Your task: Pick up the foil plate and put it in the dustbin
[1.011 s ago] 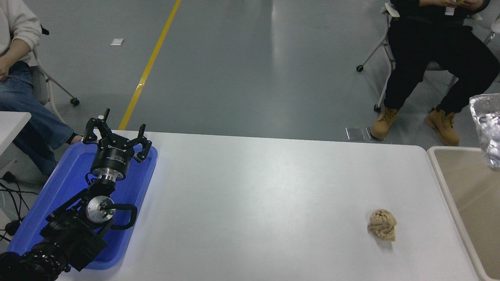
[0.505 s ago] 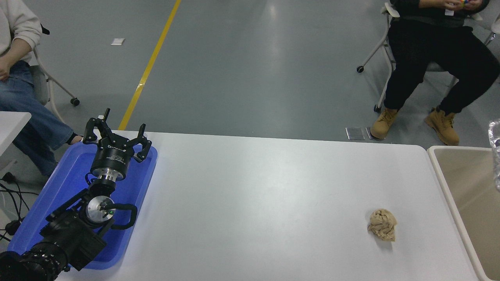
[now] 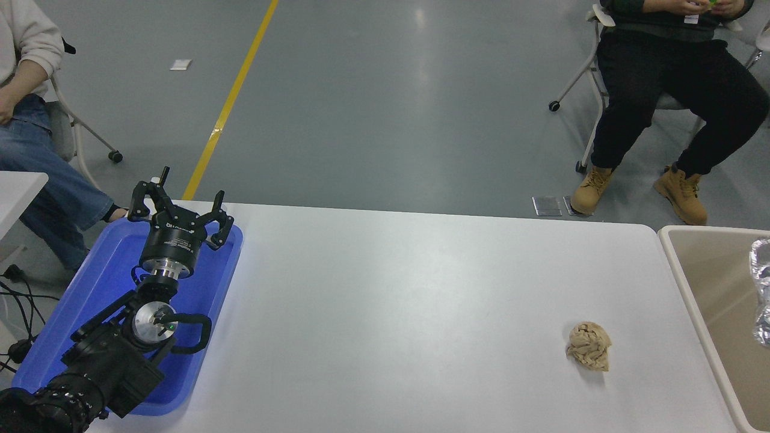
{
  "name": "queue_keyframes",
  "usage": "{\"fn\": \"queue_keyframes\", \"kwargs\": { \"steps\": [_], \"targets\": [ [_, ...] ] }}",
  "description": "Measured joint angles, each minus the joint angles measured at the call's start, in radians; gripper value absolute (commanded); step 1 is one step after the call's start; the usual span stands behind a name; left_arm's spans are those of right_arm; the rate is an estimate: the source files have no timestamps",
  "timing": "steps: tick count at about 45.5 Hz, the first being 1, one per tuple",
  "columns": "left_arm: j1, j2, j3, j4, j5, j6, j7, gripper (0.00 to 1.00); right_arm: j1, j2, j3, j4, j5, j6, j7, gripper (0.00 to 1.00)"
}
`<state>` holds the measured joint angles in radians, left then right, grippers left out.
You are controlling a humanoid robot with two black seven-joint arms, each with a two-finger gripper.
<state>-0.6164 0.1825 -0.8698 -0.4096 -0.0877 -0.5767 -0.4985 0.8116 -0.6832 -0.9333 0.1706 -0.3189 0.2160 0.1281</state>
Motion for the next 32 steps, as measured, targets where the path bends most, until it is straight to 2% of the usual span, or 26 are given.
{"fn": "queue_keyframes", "kwargs": {
  "steps": [4,32],
  "targets": [
    [0.000,0.000,0.000,0.000,0.000,0.000,0.000,1.00,-0.006,0.000,0.019,-0.001,0.006,-0.017,0.000,0.99],
    [0.000,0.000,0.000,0.000,0.000,-0.001,0.000,1.00,0.123,-0.003,0.054,0.037,0.019,-0.051,0.001,1.00]
  ]
}}
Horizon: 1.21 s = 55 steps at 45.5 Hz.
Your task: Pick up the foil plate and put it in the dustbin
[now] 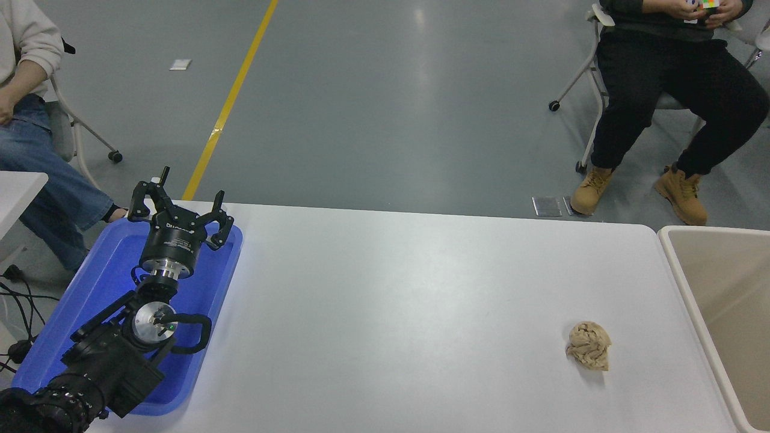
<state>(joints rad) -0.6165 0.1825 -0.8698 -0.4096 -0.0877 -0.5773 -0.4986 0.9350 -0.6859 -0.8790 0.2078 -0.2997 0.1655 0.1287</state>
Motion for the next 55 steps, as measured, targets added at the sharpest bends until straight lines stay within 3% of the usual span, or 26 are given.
{"fn": "queue_keyframes", "kwargs": {
  "steps": [20,37,55],
  "targets": [
    [0.000,0.000,0.000,0.000,0.000,0.000,0.000,1.00,0.424,0.096,-0.123,0.179,-0.007,0.041,0.000,1.00],
    [0.000,0.000,0.000,0.000,0.000,0.000,0.000,1.00,0.762,0.254,-0.207,0.376,-0.013,0.271,0.000,1.00],
    [0.000,0.000,0.000,0.000,0.000,0.000,0.000,1.00,1.021,0.299,-0.250,0.660,-0.017,0.532,-0.001,1.00]
  ]
}}
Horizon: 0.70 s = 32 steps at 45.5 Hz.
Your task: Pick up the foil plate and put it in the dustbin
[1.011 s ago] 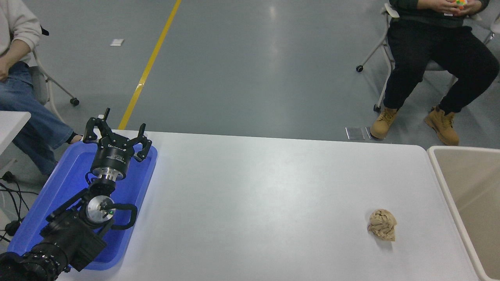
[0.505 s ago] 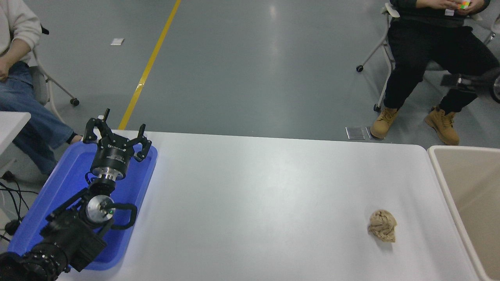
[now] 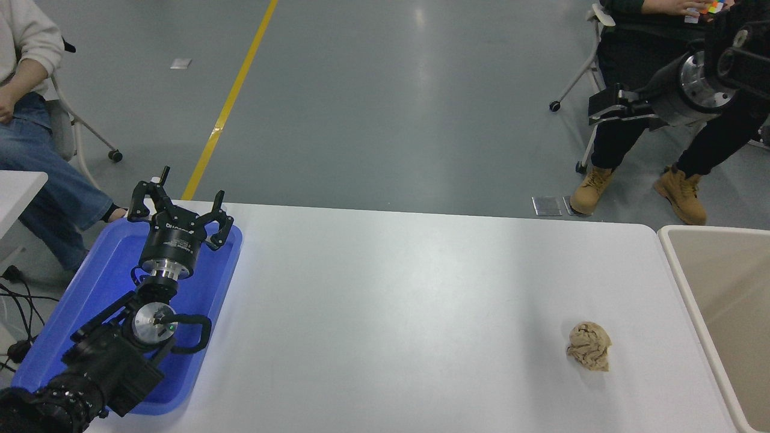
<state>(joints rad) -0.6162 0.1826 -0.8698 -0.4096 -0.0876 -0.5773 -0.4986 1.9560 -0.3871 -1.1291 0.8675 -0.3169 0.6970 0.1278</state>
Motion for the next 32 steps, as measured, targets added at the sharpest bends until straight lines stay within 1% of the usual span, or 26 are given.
{"fn": "queue_keyframes", "kwargs": {
  "steps": [4,13,32],
  "targets": [
    [0.001,0.000,0.000,0.000,0.000,0.000,0.000,1.00,0.050,-0.002,-0.004,0.071,0.000,0.036,0.000,1.00],
    [0.001,0.000,0.000,0.000,0.000,0.000,0.000,1.00,0.122,-0.014,-0.008,0.182,-0.001,0.067,0.001,1.00],
    [0.001,0.000,0.000,0.000,0.000,0.001,0.000,1.00,0.234,-0.059,-0.009,0.368,-0.001,0.085,0.001,1.00]
  ]
}}
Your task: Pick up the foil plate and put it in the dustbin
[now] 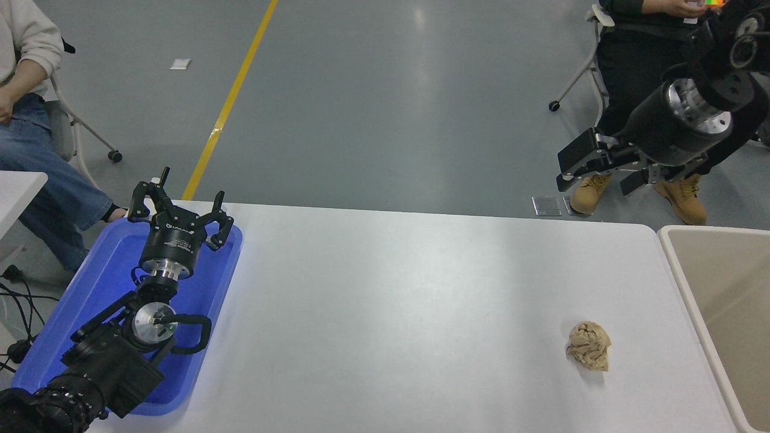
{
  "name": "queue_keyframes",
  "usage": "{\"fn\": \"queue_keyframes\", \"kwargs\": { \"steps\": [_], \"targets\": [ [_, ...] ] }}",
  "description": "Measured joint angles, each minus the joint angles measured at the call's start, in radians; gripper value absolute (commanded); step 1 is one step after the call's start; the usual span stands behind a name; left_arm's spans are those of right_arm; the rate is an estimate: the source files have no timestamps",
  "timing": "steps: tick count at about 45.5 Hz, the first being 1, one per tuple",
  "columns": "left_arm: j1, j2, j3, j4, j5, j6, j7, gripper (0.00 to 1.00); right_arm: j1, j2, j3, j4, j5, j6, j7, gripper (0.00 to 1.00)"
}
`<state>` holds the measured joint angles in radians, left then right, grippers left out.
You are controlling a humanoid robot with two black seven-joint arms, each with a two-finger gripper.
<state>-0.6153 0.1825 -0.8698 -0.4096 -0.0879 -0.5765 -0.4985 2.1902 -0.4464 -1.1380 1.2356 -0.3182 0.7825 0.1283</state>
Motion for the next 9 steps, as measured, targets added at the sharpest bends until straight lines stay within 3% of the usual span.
{"fn": "queue_keyframes", "kwargs": {
  "steps": [9],
  "targets": [
    [0.000,0.000,0.000,0.000,0.000,0.000,0.000,1.00,0.016,-0.007,0.000,0.025,-0.001,0.002,-0.001,1.00]
  ]
}}
